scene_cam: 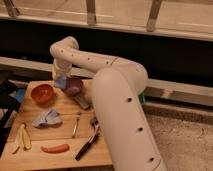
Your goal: Place sponge in purple bowl
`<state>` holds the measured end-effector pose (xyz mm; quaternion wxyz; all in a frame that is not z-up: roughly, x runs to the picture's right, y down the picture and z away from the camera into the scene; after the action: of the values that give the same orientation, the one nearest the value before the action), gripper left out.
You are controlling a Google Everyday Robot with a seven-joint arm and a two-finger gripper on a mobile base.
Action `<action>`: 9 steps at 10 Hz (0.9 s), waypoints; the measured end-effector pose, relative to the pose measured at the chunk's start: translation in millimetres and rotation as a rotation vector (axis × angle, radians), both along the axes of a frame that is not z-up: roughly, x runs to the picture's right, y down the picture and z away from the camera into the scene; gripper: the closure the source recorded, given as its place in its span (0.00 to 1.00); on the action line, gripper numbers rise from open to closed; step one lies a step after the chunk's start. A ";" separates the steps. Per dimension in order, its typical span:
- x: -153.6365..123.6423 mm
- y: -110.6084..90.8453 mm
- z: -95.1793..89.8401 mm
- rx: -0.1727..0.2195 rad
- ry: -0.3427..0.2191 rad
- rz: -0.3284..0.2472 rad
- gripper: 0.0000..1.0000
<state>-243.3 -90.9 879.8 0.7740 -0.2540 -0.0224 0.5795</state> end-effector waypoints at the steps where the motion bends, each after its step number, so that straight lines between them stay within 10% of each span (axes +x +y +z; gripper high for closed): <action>1: 8.4 -4.3 11.8 0.021 0.026 -0.008 0.81; 5: 35.7 -24.4 30.3 0.049 0.092 -0.003 0.78; 9: 51.4 -21.4 38.5 0.022 0.086 0.049 0.50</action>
<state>-191.9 -112.3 918.3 0.7625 -0.2198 -0.0019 0.6085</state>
